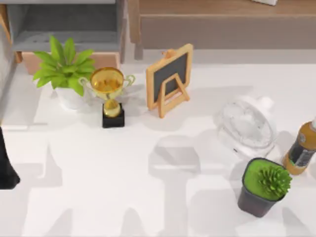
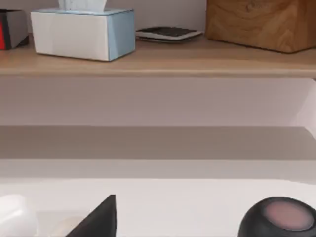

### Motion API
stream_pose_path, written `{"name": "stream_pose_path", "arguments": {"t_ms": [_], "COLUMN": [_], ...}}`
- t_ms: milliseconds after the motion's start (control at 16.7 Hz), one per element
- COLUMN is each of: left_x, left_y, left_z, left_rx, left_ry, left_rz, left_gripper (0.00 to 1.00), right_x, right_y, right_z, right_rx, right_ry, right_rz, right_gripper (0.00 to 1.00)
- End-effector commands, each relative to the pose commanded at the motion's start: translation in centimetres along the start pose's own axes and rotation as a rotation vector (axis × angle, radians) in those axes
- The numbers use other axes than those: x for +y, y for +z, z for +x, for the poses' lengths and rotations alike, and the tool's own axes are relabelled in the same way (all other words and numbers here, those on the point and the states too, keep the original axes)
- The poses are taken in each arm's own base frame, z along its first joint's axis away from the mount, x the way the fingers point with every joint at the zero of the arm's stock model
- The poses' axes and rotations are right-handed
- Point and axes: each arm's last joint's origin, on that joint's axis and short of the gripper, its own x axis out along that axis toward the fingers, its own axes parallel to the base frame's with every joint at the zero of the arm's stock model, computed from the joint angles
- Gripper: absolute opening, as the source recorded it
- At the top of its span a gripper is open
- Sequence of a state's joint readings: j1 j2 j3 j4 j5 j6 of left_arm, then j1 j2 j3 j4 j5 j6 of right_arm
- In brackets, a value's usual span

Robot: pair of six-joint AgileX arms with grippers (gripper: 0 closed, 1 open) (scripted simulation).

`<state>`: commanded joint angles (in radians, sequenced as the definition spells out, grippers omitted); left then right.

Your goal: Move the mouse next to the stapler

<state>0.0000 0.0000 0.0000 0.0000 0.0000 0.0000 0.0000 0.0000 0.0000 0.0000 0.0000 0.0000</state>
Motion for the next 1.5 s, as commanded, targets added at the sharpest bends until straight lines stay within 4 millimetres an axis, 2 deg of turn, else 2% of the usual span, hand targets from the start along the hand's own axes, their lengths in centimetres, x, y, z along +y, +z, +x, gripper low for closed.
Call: {"name": "stream_pose_path", "arguments": {"t_ms": [180, 360, 540, 720, 900, 1140, 1320, 1500], "left_x": [0.0, 0.1, 0.5, 0.9, 1.8, 3.4, 4.9, 6.9], "left_y": [0.1, 1.7, 4.8, 8.9, 13.0, 16.7, 17.7, 17.2], "left_z": [0.0, 0.1, 0.7, 2.5, 6.0, 12.6, 17.7, 22.2], "left_rx": [0.005, 0.057, 0.155, 0.284, 0.428, 0.614, 0.747, 0.879], "left_ry": [0.001, 0.011, 0.03, 0.049, 0.065, 0.069, 0.065, 0.066], "left_rz": [0.001, 0.015, 0.039, 0.064, 0.084, 0.101, 0.11, 0.11], "left_gripper": [1.0, 1.0, 1.0, 1.0, 1.0, 1.0, 1.0, 1.0], "right_x": [0.0, 0.0, 0.0, 0.0, 0.0, 0.0, 0.0, 0.0], "right_y": [0.0, 0.0, 0.0, 0.0, 0.0, 0.0, 0.0, 0.0], "right_z": [0.0, 0.0, 0.0, 0.0, 0.0, 0.0, 0.0, 0.0], "right_rx": [0.0, 0.0, 0.0, 0.0, 0.0, 0.0, 0.0, 0.0], "right_ry": [0.0, 0.0, 0.0, 0.0, 0.0, 0.0, 0.0, 0.0], "right_rz": [0.0, 0.0, 0.0, 0.0, 0.0, 0.0, 0.0, 0.0], "right_gripper": [1.0, 1.0, 1.0, 1.0, 1.0, 1.0, 1.0, 1.0]}}
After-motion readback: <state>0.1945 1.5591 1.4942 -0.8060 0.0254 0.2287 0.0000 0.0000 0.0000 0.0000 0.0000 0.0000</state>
